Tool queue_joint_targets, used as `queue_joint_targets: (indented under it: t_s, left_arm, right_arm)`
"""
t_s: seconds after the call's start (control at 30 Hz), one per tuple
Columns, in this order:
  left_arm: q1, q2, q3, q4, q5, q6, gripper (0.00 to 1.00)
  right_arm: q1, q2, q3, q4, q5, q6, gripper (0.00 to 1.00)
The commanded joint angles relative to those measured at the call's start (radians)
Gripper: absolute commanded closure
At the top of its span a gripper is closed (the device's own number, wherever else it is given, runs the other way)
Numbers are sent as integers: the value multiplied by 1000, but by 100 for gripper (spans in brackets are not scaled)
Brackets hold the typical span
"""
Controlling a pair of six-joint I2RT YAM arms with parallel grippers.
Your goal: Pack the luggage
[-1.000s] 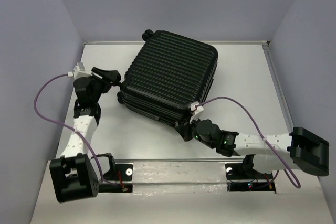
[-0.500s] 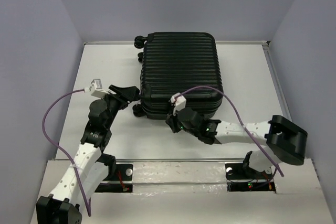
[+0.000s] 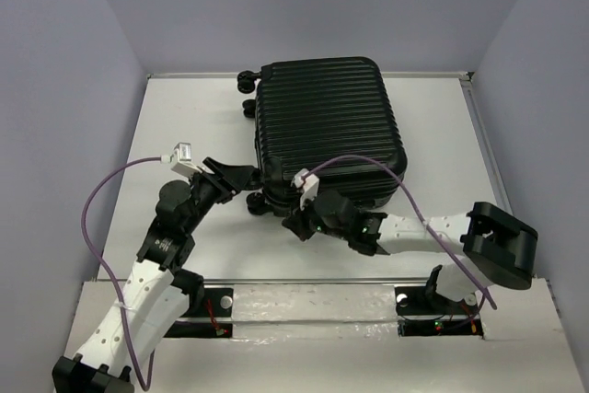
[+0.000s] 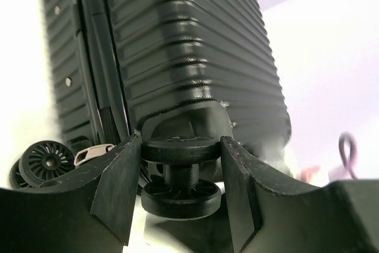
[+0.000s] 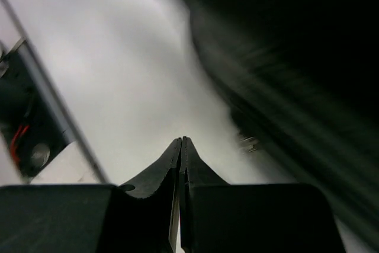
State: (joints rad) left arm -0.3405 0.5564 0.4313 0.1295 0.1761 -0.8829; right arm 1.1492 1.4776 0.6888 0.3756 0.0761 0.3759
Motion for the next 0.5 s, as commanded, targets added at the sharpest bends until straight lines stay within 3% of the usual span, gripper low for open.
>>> queue_joint_targets:
  t_s: [0.0, 0.2, 0.33, 0.47]
  left_arm:
    - [-55, -56, -25, 27, 62, -48, 94]
    - [-72, -50, -11, 12, 36, -22, 94]
    - [-75, -46, -6, 18, 26, -7, 94]
    - [-89, -46, -23, 47, 23, -21, 94]
  right_arm:
    - [-85, -49, 23, 40, -58, -83, 93]
    - [-85, -211, -20, -74, -16, 19, 93]
    - [-85, -376, -127, -154, 30, 133, 52]
    - [-85, -438, -195, -207, 163, 188, 43]
